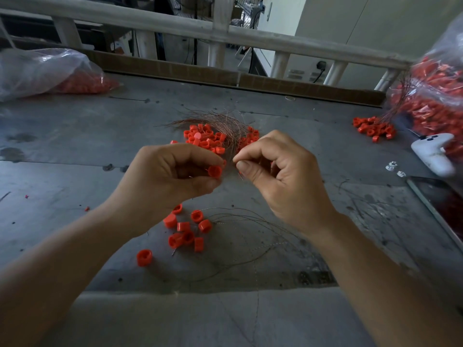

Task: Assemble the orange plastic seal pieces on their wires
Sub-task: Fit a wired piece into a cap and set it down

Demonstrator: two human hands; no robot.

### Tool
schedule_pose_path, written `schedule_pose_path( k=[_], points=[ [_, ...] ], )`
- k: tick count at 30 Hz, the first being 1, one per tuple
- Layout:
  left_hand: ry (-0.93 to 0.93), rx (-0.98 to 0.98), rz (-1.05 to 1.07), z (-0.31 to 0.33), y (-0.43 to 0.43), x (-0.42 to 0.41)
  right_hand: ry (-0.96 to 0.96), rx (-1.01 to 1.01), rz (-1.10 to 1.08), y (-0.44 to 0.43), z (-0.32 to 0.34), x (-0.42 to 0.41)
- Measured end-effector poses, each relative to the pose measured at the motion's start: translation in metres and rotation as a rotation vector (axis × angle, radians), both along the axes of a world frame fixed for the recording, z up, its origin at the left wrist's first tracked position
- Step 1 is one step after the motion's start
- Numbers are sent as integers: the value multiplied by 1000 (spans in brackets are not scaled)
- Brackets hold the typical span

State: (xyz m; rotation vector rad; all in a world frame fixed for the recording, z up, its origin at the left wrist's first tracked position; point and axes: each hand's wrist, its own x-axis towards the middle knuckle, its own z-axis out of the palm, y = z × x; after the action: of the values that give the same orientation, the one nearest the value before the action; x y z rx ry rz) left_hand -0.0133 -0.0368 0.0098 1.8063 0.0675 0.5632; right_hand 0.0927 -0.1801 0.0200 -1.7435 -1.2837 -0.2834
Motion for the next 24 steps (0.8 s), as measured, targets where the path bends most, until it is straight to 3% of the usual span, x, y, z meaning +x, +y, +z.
schedule_pose_path(
  k=[12,24],
  points=[
    [-8,-190,-119,-2,4,1,17,-10,-20,-2,3,1],
    [-2,-186,-132,-2,2,1,79,-24,-3,-2,2,0]
  ],
)
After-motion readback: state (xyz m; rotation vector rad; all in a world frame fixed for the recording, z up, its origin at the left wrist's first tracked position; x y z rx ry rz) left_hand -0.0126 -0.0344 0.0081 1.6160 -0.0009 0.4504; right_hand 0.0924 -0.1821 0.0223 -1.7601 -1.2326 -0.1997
